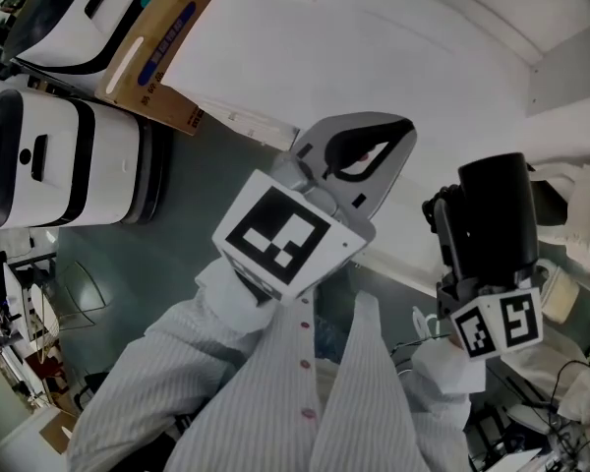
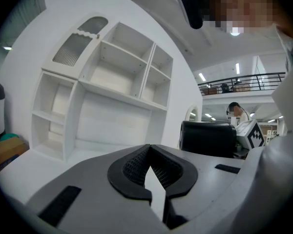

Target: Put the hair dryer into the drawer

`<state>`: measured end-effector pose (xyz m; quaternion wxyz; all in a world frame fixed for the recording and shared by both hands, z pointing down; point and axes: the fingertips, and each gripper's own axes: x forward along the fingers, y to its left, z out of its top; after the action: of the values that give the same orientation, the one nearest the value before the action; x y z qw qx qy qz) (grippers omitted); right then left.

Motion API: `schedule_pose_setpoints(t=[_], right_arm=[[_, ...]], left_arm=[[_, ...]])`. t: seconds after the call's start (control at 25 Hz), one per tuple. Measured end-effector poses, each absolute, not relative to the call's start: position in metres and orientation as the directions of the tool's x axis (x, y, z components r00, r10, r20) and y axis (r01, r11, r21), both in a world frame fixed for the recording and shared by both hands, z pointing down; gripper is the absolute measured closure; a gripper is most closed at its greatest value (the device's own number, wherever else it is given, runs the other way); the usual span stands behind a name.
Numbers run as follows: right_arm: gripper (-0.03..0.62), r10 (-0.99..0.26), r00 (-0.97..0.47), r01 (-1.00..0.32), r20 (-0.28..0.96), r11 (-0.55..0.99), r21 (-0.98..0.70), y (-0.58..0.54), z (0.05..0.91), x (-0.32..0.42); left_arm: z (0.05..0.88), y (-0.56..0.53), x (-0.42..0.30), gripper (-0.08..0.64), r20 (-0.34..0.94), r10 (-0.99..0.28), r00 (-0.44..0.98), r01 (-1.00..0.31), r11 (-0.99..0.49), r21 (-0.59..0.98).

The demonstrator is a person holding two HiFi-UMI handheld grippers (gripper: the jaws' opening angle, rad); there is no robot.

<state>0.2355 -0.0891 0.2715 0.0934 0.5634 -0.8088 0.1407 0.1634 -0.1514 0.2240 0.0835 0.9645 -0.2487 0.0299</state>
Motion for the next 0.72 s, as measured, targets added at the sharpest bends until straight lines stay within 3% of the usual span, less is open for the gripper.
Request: schedule_pose_setpoints(t=[0.72], right_arm=[[0.368,-0.727,-0.371,-0.916,0.578,0.390,-0.098,-0.085,0.437,0.229]], left_arm=[[0.273,-0.171,0.145,0.551,0.144,-0.527,0.837,-0.547,-0.810,0.213]])
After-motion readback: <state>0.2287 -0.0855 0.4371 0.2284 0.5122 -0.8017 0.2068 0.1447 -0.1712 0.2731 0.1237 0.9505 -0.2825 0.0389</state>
